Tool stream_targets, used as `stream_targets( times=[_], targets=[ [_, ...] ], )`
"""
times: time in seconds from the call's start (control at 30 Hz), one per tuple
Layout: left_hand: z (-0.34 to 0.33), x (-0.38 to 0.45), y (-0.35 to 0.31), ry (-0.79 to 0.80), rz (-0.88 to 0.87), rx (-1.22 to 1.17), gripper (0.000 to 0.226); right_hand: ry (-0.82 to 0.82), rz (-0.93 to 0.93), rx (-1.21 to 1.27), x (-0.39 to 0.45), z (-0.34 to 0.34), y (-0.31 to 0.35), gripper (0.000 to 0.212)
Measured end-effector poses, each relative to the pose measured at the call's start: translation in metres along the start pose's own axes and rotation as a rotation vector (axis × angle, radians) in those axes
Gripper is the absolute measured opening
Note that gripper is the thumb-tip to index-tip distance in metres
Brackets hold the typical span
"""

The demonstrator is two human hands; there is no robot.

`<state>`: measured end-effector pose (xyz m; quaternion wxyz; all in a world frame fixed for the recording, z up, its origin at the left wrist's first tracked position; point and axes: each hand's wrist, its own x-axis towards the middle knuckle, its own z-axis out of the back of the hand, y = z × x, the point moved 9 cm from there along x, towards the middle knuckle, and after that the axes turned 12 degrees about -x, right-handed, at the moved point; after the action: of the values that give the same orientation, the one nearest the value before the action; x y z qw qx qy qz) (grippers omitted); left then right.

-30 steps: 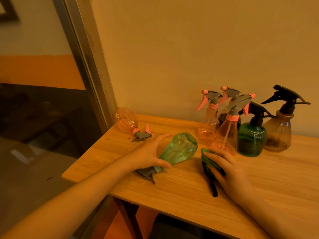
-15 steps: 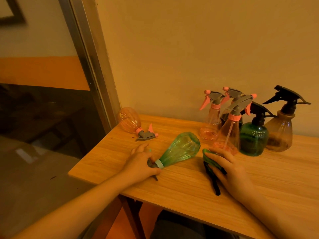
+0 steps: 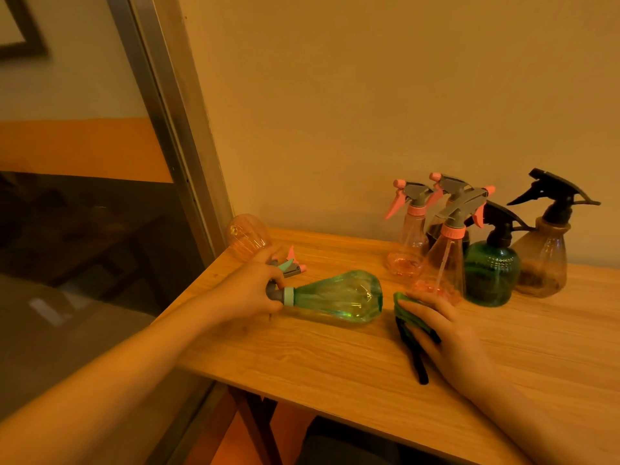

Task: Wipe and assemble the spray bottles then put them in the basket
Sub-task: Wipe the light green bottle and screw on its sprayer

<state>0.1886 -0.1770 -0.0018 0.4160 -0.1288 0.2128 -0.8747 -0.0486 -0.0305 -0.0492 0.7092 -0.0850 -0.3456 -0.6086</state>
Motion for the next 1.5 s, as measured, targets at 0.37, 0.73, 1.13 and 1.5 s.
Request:
stream_targets(
  times=[0.37, 0.73, 1.13, 1.5],
  targets=[
    [0.035, 0.009, -0.013, -0.227, 0.036, -0.199, 0.077, -0.025, -0.006, 0.031, 0.001, 0.004, 0.0, 0.043],
    [0.034, 0.021, -0.02, -0.271, 0.027, -0.463, 0.071, -0.163, 0.001, 0.038, 0.026, 0.025, 0.025, 0.041],
    [0.032, 0.024, -0.023, -0.241, -0.021, -0.395, 0.072, 0.133, 0.234, -0.163, 0.091, -0.039, 0.077, 0.056],
    [0.032, 0.017, -0.029, -0.23, -0.107, -0.413, 0.069, 0.118, 0.05, -0.06, 0.058, -0.016, 0.033, 0.063]
  ],
)
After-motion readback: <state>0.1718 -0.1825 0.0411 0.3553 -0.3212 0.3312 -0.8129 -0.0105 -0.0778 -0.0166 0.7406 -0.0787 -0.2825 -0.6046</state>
